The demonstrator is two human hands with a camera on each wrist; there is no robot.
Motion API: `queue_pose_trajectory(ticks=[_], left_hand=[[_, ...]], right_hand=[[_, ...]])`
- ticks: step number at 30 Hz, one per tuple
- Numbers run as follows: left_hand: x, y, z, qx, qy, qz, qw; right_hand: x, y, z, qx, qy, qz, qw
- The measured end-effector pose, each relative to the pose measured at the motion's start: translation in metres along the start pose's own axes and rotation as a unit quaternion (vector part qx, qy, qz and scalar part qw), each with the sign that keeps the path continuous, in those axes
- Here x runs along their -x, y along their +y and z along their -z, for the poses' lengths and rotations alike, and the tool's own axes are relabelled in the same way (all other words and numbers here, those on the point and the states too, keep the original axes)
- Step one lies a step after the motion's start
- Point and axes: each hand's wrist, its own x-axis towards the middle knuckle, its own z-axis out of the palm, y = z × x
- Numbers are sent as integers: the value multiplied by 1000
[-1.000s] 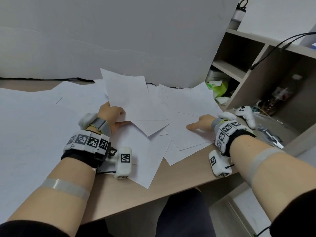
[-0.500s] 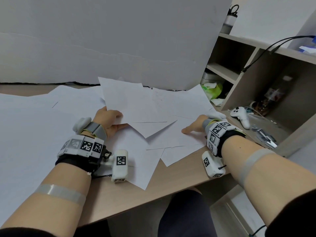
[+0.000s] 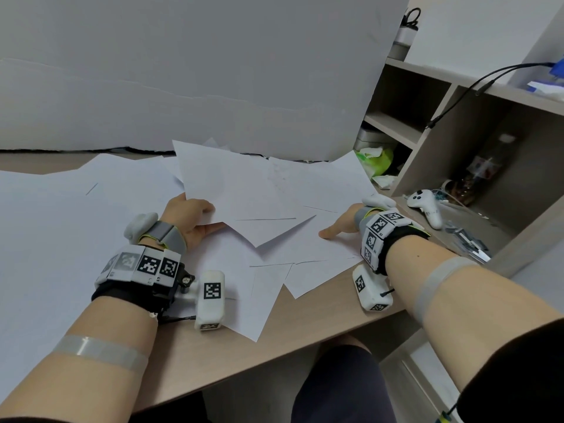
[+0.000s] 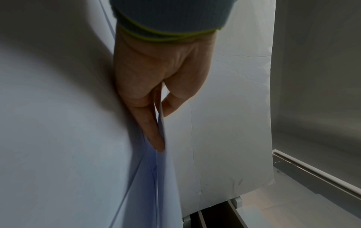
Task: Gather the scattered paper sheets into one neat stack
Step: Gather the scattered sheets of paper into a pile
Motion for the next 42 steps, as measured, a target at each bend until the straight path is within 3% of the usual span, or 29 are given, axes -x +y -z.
queue_pose_trajectory(ticks=[5, 10, 13, 16, 20, 22, 25, 29, 33, 42], left_hand=[[0, 0, -2, -10, 4, -2, 1000], [-6, -2, -2, -15, 2, -3, 1000], [-8, -3, -2, -27, 6, 2, 1000], [-11, -1, 1, -17, 11, 11, 1000], [-12, 3, 7, -30, 28, 6, 999], [-10, 5, 8, -29, 37, -5, 999], [-6, 3, 4, -10, 30, -1, 1000], [-7, 1, -1, -63, 29, -21, 997], [-5, 1, 3, 7, 9, 12, 1000], [1, 0, -3, 38, -6, 34, 999]], right_hand=[[-15, 9, 7, -88, 27, 25, 995], [-11, -7, 8, -89, 6, 57, 994], [-7, -15, 7, -85, 52, 74, 992], [-7, -20, 8, -186, 87, 120, 971], [0, -13, 11, -221, 71, 119, 965], [3, -6, 8, -176, 92, 109, 974], [11, 1, -8, -57, 62, 98, 992], [15, -7, -4, -121, 113, 137, 977], [18, -11, 8, -145, 147, 113, 972], [5, -6, -11, -24, 44, 40, 998]])
